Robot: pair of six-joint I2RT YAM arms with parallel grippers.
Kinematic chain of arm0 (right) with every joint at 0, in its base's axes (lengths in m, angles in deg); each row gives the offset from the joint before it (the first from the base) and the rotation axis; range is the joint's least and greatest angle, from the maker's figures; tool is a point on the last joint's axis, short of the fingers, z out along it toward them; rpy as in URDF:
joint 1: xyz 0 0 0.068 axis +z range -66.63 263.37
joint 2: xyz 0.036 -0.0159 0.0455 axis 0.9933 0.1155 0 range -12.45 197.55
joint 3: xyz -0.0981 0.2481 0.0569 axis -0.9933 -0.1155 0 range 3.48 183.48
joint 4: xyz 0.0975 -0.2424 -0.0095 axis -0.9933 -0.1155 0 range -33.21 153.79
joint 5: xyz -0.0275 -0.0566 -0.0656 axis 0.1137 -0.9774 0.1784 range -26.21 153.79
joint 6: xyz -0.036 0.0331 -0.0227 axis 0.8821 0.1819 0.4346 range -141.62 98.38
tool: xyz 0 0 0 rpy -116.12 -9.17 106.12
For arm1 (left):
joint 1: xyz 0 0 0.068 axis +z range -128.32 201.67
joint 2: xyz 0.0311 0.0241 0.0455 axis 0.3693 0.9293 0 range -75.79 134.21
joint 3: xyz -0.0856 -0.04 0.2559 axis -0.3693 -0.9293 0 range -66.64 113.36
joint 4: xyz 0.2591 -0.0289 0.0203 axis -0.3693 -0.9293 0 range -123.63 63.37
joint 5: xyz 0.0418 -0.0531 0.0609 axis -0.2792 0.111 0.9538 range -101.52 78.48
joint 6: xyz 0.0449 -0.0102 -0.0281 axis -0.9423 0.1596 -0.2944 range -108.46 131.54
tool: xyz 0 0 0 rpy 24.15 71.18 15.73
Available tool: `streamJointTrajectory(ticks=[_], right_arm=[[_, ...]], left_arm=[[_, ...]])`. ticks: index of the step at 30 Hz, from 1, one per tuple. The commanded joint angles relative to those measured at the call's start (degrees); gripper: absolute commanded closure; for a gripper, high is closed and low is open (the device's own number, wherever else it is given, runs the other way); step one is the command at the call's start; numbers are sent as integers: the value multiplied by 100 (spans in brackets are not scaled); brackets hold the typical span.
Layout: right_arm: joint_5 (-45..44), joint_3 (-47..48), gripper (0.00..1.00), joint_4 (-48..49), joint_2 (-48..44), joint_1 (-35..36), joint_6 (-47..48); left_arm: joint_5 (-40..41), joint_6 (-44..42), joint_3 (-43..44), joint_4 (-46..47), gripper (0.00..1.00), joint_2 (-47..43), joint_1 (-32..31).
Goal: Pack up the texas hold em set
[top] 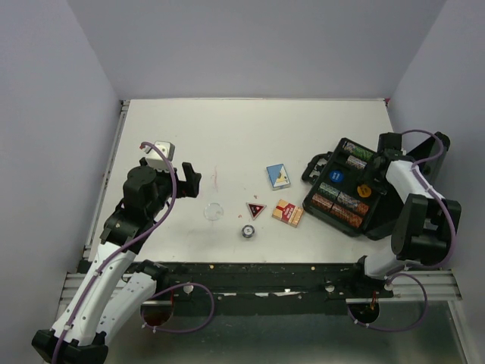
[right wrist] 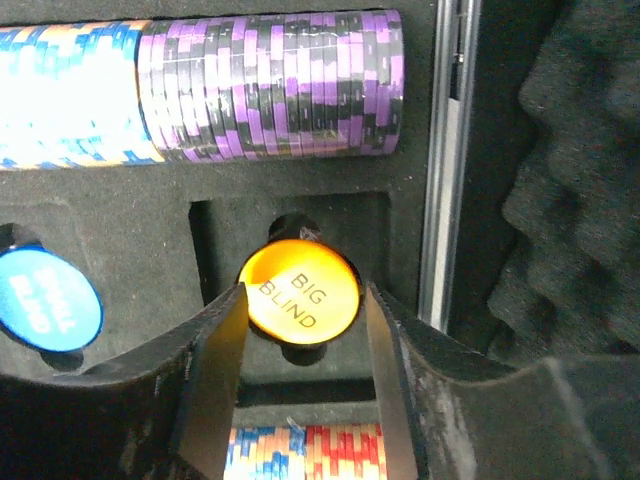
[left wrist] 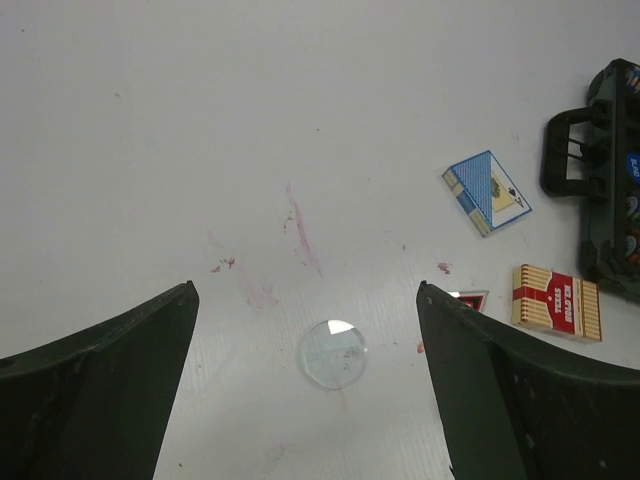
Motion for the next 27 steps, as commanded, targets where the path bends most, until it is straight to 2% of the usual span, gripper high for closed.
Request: streamJointTrajectory(ticks=[1, 10, 16, 20, 24, 27], right_arm=[[-254, 325, 38, -369, -446, 15, 95], [-80, 730, 32, -695, -912, 24, 377], [290, 686, 34, -511, -1210, 199, 332], [571, 642, 34, -449, -1483, 664, 237], [554, 502, 30, -291, -1624, 1551, 61], [957, 230, 30, 68, -1685, 2052, 43]], left_arm=[[231, -88, -26, 0, 1, -38, -23], [239, -88, 9, -44, 1, 164, -23], [-147, -71, 70, 27, 1, 339, -23], [-507, 44, 579, -140, 1, 770, -23], [-701, 210, 1063, -149, 1, 1078, -23], [-771, 290, 1126, 35, 1, 1157, -23]])
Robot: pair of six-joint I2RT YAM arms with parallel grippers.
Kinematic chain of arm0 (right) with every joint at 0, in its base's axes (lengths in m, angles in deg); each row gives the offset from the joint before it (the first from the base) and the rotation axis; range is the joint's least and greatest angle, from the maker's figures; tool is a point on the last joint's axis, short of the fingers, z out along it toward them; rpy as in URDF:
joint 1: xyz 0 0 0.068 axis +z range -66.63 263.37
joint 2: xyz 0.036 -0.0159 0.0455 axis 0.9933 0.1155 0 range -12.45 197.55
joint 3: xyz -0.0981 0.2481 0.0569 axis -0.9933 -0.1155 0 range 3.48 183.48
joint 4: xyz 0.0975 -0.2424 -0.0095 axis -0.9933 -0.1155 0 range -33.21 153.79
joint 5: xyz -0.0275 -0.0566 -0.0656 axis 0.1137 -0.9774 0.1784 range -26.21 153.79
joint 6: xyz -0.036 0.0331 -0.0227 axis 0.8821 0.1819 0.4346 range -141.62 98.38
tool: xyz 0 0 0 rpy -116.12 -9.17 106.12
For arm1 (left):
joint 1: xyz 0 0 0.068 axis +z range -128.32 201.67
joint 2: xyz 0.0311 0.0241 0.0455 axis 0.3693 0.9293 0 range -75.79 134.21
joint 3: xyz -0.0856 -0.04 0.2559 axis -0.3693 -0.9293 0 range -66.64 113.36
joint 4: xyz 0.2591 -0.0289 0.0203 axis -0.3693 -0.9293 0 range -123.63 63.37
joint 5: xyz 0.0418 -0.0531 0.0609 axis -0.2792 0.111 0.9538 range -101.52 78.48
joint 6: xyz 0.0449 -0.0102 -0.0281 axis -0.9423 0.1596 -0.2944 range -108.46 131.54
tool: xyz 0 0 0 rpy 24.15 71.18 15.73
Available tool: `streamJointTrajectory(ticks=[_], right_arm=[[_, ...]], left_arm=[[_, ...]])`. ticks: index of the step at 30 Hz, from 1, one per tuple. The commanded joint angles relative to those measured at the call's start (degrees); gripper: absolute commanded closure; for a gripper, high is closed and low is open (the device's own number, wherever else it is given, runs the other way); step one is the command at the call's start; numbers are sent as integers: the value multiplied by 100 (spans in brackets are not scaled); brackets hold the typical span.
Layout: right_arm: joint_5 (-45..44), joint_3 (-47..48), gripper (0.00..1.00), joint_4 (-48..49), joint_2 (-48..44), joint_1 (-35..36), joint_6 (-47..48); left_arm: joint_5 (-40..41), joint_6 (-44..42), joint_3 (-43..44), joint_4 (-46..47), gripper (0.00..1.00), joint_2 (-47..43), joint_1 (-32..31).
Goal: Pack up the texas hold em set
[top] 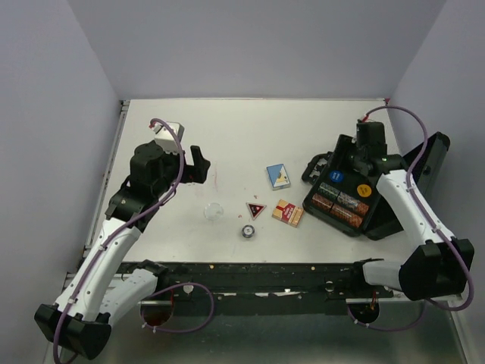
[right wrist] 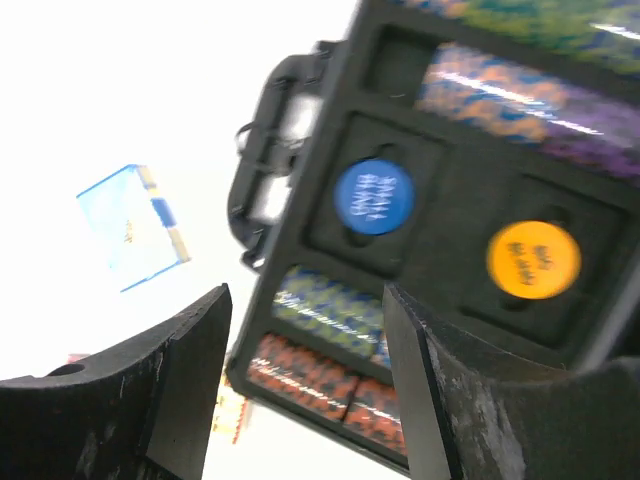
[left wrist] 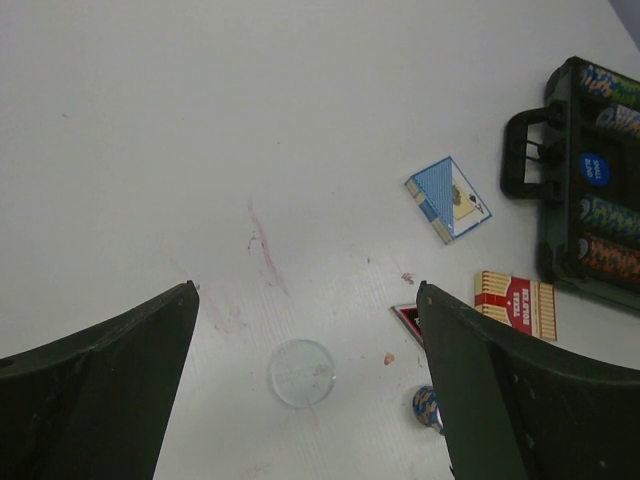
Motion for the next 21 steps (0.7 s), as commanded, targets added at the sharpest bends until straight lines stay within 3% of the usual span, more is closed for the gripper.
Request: streamJointTrajectory(ticks=[1, 7, 14, 21], right_arm=[[541, -430, 29, 526, -136, 676, -95], [646, -888, 26, 1046, 4, 1223, -51], [313, -564, 25, 896, 339, 2039, -235], [-303, -528, 22, 967, 330, 2075, -604]], left_arm=[[-343, 181, 217, 240, 1, 60, -23], [-352, -13, -153, 162, 1, 35, -23], [-685, -92, -162, 206, 1, 16, -32], [-634, -153, -486, 5, 5, 367, -866]])
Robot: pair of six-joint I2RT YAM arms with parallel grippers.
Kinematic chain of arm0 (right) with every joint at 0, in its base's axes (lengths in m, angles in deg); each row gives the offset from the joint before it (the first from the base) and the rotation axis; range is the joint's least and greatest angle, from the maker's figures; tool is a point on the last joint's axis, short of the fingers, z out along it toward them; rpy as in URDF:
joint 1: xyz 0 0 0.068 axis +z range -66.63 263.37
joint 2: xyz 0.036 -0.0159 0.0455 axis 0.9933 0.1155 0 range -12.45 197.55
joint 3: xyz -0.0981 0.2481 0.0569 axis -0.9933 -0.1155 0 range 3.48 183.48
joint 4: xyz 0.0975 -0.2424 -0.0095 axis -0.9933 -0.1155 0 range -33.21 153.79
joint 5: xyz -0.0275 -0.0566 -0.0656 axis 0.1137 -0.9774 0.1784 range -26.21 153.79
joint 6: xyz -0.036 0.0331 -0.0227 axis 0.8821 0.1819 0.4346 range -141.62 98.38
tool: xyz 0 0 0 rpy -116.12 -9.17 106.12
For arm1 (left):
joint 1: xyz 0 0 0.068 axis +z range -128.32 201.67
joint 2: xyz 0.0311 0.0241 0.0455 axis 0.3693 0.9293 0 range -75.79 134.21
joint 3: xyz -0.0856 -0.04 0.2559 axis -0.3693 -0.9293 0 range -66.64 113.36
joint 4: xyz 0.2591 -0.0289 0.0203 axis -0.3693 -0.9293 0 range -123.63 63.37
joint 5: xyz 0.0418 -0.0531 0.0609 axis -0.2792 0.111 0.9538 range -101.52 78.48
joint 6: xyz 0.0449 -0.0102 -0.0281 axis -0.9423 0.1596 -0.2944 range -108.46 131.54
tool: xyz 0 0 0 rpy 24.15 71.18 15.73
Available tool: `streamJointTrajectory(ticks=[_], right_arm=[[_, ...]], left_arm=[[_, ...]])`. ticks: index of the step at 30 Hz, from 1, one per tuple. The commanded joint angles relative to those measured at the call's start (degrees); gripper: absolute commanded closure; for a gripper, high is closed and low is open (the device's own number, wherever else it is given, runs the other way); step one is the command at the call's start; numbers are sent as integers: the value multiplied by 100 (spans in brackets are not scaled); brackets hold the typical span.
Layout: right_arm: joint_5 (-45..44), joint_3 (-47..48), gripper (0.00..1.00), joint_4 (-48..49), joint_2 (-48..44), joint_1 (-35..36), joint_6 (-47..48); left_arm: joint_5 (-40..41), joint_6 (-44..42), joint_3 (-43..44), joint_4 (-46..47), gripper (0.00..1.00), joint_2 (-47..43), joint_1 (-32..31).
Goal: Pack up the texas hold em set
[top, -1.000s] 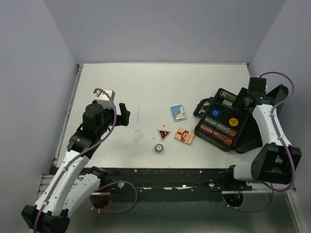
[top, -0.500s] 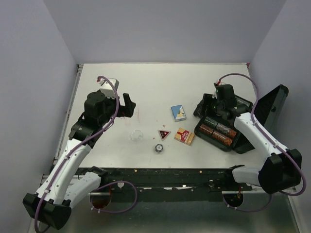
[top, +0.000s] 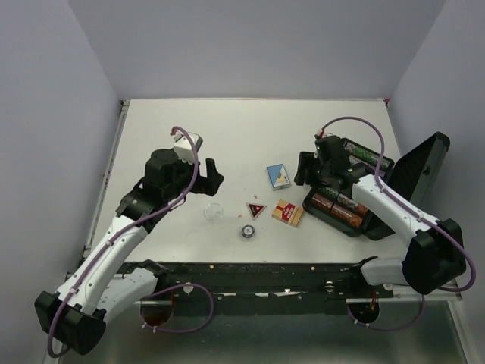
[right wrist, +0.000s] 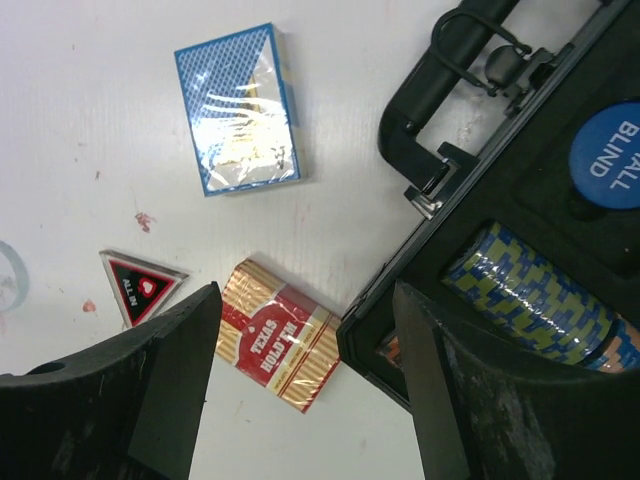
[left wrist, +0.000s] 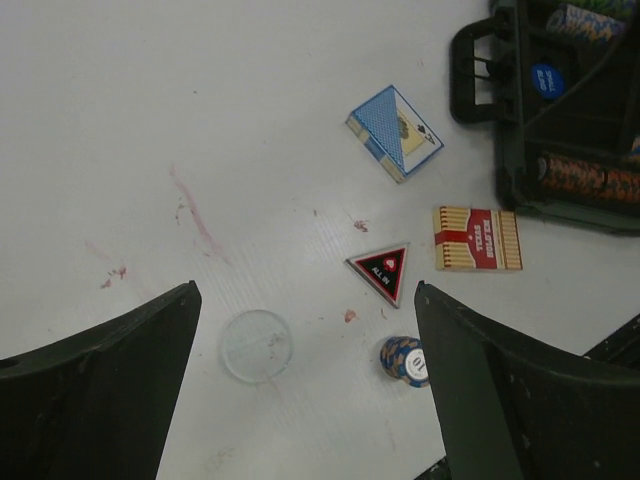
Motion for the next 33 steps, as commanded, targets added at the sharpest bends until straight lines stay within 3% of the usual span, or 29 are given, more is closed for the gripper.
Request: streamJointTrajectory(ticks=[1, 6, 8, 18, 33], right_arm=[[-522, 195, 22, 130, 9, -32, -320], [-557, -42, 21, 349, -184, -23, -286], [-592, -129, 21, 358, -307, -32, -294], [-978, -692, 18, 666, -1081, -23, -365], [-943, -877, 18, 841, -1275, -23, -417]], left_arm=[[-67, -138, -312, -206, 6, 324, -728], [302, -410, -322, -390, 8, 1061, -2091], [346, -393, -225, -478, 8, 1430, -2329], [399, -173, -76, -461, 9, 2433, -2840], [443, -85, 206, -567, 10, 3339, -3130]])
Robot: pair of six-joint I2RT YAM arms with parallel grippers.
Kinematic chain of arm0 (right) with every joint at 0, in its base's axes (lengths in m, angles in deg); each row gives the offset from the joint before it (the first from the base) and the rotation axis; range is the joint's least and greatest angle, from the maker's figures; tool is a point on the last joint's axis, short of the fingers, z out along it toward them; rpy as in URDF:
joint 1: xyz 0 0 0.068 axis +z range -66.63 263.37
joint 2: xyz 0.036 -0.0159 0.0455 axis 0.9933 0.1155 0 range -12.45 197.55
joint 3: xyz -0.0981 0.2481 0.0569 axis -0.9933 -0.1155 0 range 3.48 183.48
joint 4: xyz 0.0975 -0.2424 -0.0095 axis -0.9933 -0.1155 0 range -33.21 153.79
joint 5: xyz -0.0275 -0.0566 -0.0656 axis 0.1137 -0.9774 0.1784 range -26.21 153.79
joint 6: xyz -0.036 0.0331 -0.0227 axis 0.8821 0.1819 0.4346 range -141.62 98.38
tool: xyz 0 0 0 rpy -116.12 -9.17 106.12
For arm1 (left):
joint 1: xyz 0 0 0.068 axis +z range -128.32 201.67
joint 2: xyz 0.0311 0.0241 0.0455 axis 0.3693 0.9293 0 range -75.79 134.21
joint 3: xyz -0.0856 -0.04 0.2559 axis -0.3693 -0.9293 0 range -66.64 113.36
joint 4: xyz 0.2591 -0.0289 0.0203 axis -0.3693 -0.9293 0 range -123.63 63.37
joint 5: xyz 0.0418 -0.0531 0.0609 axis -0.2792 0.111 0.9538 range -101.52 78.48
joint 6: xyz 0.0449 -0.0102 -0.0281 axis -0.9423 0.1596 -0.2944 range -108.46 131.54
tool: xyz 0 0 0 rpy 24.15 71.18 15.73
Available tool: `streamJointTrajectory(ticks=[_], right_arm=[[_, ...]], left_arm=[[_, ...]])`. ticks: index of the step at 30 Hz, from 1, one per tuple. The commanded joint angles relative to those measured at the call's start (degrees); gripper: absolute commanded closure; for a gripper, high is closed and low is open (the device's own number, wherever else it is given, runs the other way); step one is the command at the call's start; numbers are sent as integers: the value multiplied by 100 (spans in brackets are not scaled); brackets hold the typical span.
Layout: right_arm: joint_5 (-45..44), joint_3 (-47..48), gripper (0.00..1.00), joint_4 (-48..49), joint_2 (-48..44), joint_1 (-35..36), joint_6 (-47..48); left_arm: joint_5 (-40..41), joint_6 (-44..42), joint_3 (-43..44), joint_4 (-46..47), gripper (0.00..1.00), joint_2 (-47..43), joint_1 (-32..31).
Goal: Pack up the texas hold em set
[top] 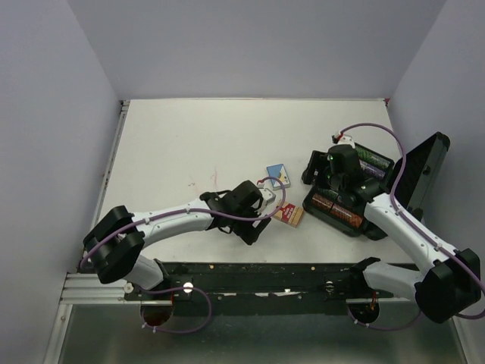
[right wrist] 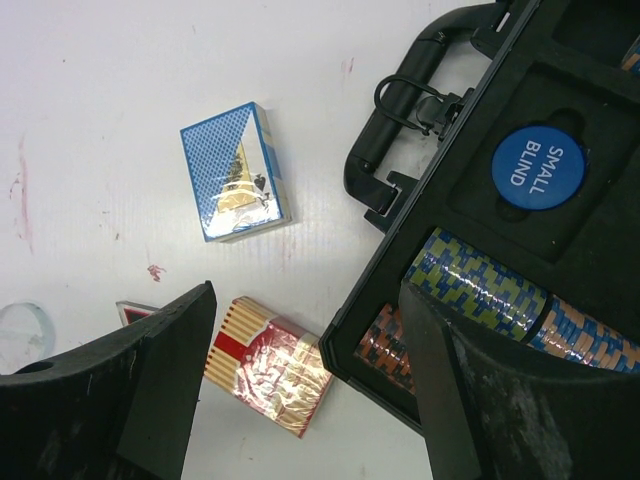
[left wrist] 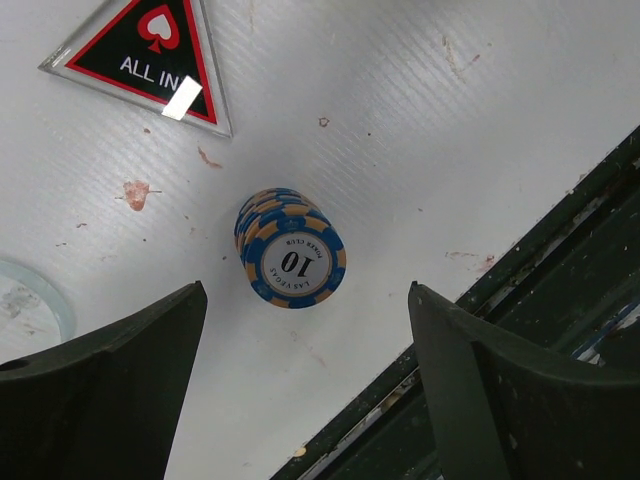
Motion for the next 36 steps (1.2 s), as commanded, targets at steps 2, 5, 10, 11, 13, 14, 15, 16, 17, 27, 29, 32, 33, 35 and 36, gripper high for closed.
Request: streamJointTrajectory(ticks=[2, 5, 10, 11, 13, 14, 15, 16, 17, 27, 29, 32, 33, 35, 36], right_arm=[[-152, -195, 18, 229, -140, -10, -90], [-108, -248, 18, 265, -158, -10, -98], [-126, -318, 18, 274, -228, -10, -90], [-135, -327, 18, 274, -246, -19, -81], [-135, -354, 18, 282, -272, -10, -90], [-143, -371, 18, 291, -290, -10, -90], [-143, -389, 18, 300, -307, -10, -98], [-143, -397, 18, 309, -307, -10, -98], [-143, -406, 18, 309, -290, -19, -90], [-108, -415, 18, 318, -272, -19, -98], [-65, -415, 18, 309, -263, -19, -107], [-21, -433, 18, 309, -263, -10, -116], [-29, -441, 18, 300, -281, -10, -125], [-20, -450, 18, 274, -290, -10, -125], [-12, -450, 18, 265, -307, -19, -107]], left_arm=[[139, 76, 276, -103, 11, 279, -29], [157, 68, 381, -147, 16, 481, -37], [174, 76, 487, -182, 22, 710, -55], [200, 76, 496, -200, 23, 754, -64], [271, 94, 505, -226, 25, 816, -72], [297, 103, 513, -243, 26, 833, -72], [323, 112, 522, -244, 27, 868, -72], [332, 112, 531, -252, 28, 895, -81], [350, 112, 540, -261, 29, 930, -81], [271, 50, 566, -200, 39, 1071, -116], [227, 50, 584, -182, 40, 1106, -125], [209, 50, 619, -173, 44, 1229, -143], [183, 41, 645, -182, 46, 1273, -143], [157, 41, 663, -208, 50, 1317, -143], [165, 33, 663, -217, 53, 1326, -151]])
